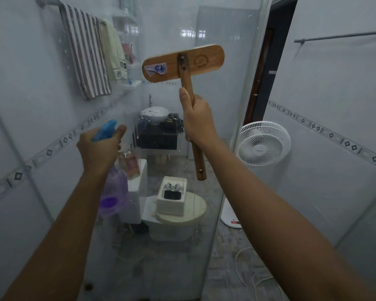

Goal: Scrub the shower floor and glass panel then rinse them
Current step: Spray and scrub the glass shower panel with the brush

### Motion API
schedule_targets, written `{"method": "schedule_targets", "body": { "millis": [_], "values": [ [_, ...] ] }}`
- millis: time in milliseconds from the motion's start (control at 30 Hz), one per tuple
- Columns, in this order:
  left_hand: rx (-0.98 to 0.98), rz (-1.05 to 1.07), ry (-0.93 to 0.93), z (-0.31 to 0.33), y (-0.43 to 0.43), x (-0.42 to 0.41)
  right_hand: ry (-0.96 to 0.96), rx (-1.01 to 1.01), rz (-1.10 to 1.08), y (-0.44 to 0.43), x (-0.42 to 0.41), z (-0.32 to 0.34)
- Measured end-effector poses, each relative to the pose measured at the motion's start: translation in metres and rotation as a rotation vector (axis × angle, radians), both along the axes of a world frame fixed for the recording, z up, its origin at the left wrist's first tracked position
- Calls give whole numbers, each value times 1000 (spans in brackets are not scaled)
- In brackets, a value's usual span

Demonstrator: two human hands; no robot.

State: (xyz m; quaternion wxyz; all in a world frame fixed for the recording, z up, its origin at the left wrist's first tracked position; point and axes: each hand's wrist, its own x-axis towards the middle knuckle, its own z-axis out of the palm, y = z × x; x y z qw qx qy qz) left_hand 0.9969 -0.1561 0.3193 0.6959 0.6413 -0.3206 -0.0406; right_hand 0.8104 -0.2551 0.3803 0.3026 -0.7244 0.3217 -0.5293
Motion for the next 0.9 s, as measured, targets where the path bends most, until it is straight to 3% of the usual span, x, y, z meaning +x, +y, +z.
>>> {"method": "schedule_targets", "body": {
  "millis": [500, 600, 800, 900],
  "values": [
    [-8, 48, -45, 9, 22, 22, 10, -40, 106, 16, 74, 24],
    [-24, 53, -79, 7, 23, 24, 0, -14, 143, 24, 81, -5],
    [-27, 62, -125, -2, 27, 36, 47, 160, 134, 41, 82, -125],
    [-20, 56, -152, 0, 29, 37, 63, 209, 155, 49, 85, -139]
  ]
}}
